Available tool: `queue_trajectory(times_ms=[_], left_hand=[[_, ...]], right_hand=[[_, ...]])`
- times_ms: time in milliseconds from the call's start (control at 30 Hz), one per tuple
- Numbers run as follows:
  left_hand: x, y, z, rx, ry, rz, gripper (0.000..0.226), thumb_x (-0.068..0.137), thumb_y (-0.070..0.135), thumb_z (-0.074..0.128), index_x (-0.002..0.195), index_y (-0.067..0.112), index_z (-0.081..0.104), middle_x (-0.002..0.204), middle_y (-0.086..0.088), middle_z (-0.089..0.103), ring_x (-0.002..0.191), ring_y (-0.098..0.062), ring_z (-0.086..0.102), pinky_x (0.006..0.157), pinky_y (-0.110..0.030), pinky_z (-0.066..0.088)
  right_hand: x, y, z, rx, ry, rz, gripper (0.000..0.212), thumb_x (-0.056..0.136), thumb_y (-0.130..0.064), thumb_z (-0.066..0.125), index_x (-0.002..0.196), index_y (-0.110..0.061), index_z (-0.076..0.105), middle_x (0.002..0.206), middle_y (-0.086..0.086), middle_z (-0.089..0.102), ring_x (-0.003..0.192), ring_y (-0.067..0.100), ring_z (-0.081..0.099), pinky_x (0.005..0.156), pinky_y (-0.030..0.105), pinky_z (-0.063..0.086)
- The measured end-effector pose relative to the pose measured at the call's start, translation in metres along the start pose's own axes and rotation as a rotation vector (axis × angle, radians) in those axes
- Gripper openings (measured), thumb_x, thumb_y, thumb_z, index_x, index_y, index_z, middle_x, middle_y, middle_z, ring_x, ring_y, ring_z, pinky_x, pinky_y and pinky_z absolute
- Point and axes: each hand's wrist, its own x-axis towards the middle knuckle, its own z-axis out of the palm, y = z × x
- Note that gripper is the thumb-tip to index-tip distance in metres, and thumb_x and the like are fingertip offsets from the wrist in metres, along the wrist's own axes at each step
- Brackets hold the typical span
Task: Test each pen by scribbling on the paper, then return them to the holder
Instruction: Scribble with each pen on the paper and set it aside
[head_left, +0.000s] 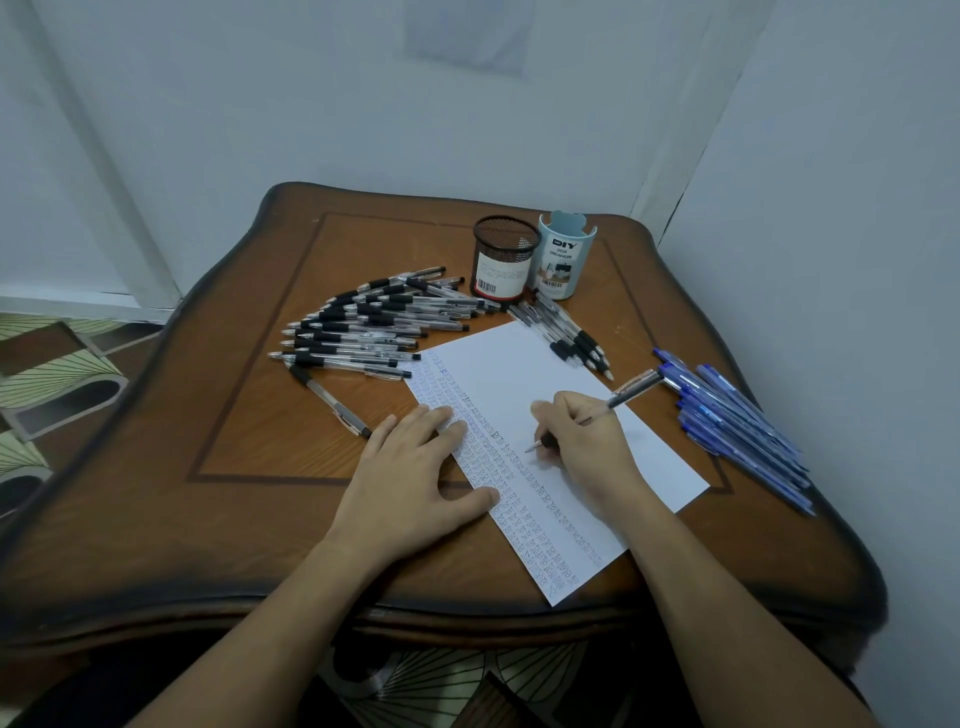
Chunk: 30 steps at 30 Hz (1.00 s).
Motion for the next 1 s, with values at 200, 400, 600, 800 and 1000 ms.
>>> queue_trajectory(times_ms=[200, 400, 600, 800, 1000], left_hand=[[0.001, 0.000, 0.000, 0.000, 0.007, 0.001, 0.101, 0.066, 0.087, 0.022, 0.149, 0.032, 0.037, 0.159, 0.013, 0.024, 0.148, -0.008, 0.012, 0.118, -0.031, -0.003], [0.001, 0.001, -0.001, 0.015, -0.006, -0.003, 0.102, 0.065, 0.088, 0.020, 0.151, 0.034, 0.033, 0.160, 0.015, 0.020, 0.148, -0.006, 0.009, 0.118, -0.030, -0.005], [0.001, 0.001, -0.002, 0.024, -0.010, -0.004, 0.103, 0.064, 0.088, 0.017, 0.151, 0.034, 0.030, 0.160, 0.015, 0.018, 0.148, -0.005, 0.006, 0.116, -0.028, -0.008], [0.002, 0.001, -0.001, 0.041, -0.014, -0.004, 0.102, 0.065, 0.088, 0.016, 0.152, 0.036, 0.028, 0.161, 0.016, 0.016, 0.148, -0.005, 0.004, 0.115, -0.027, -0.010], [0.000, 0.001, -0.002, 0.035, -0.016, -0.001, 0.102, 0.065, 0.088, 0.015, 0.152, 0.036, 0.026, 0.161, 0.017, 0.013, 0.148, -0.004, 0.002, 0.116, -0.028, -0.011]], right_hand=[[-0.002, -0.012, 0.000, 0.031, -0.015, 0.121, 0.051, 0.096, -0.060, 0.040, 0.079, -0.017, 0.060, 0.048, 0.003, 0.045, 0.047, 0.014, 0.040, 0.051, 0.029, 0.031], [0.001, -0.015, -0.002, -0.068, -0.077, 0.096, 0.038, 0.099, -0.052, 0.038, 0.121, -0.029, 0.059, 0.055, 0.000, 0.057, 0.046, 0.010, 0.046, 0.049, 0.024, 0.037], [0.000, -0.023, -0.001, 0.039, -0.109, 0.091, 0.036, 0.093, -0.050, 0.049, 0.107, -0.020, 0.064, 0.066, -0.001, 0.059, 0.045, 0.018, 0.048, 0.036, 0.021, 0.029], [0.003, -0.021, -0.001, 0.055, -0.134, 0.074, 0.028, 0.106, -0.035, 0.041, 0.107, -0.020, 0.065, 0.069, 0.004, 0.060, 0.044, 0.019, 0.050, 0.038, 0.023, 0.032], [0.037, -0.034, -0.010, -0.197, -0.012, -0.010, 0.025, 0.102, -0.007, 0.047, 0.117, -0.021, 0.062, 0.074, 0.007, 0.055, 0.056, 0.015, 0.051, 0.043, 0.022, 0.038]])
